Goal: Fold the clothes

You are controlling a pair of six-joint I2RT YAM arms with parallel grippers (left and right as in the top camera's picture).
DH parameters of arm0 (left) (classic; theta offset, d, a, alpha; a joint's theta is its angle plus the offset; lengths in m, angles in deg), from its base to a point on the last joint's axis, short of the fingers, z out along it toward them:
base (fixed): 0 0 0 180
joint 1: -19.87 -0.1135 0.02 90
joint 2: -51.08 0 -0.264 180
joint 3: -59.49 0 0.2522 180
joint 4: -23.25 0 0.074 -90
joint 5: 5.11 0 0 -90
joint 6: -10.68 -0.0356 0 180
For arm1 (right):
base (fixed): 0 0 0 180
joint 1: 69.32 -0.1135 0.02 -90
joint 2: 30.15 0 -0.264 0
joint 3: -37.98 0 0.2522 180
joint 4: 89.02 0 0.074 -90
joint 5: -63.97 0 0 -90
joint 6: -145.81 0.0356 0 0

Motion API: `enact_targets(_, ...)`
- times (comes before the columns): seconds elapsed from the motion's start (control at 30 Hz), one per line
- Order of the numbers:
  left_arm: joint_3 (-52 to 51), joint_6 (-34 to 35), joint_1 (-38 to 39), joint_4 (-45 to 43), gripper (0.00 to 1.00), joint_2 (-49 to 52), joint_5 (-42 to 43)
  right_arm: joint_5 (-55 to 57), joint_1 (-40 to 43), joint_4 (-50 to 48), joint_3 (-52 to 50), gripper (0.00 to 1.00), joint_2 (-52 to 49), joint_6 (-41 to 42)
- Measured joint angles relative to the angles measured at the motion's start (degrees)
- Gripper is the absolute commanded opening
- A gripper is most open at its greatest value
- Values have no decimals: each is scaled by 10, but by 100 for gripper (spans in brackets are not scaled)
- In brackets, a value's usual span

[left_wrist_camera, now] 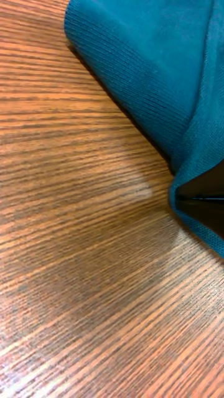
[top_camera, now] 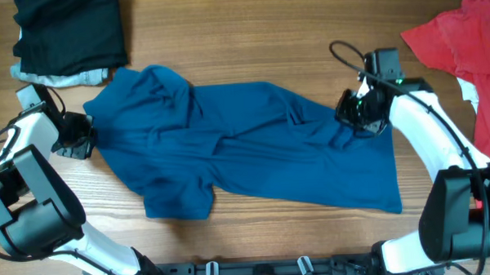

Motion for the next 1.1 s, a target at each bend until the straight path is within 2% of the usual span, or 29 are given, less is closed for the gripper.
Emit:
enact_targets(0.17, -3, 4, -4, 30, 4, -11, -6, 26, 0, 128, 111, 4, 8, -26)
enact_targets(0.3, -16, 11, -7, 57, 4, -27, -19, 9, -1, 187, 108, 4, 24, -53)
enact_targets(0.5, -25, 21, -7, 68, 4, -37, -33, -6, 0, 139, -34, 4, 24, -29)
enact_targets(0.6, -26, 21, -17, 67, 4, -37, -34, -1, 4, 135, -63, 4, 24, -1)
enact_targets(0.7, -29, 21, -47, 68, 4, -37, -47, 19, 46, 125, -81, 4, 24, 26)
enact_targets(0.8, -29, 14, -63, 68, 4, -38, -57, 32, 113, 107, -98, 4, 24, 24)
enact_targets(0.9, -29, 9, -63, 67, 4, -38, -58, 37, 126, 103, -102, 5, 24, 16)
enact_targets(1.1, -39, -90, -67, 48, 4, -45, -2, 43, 126, 77, -102, 6, 24, 21)
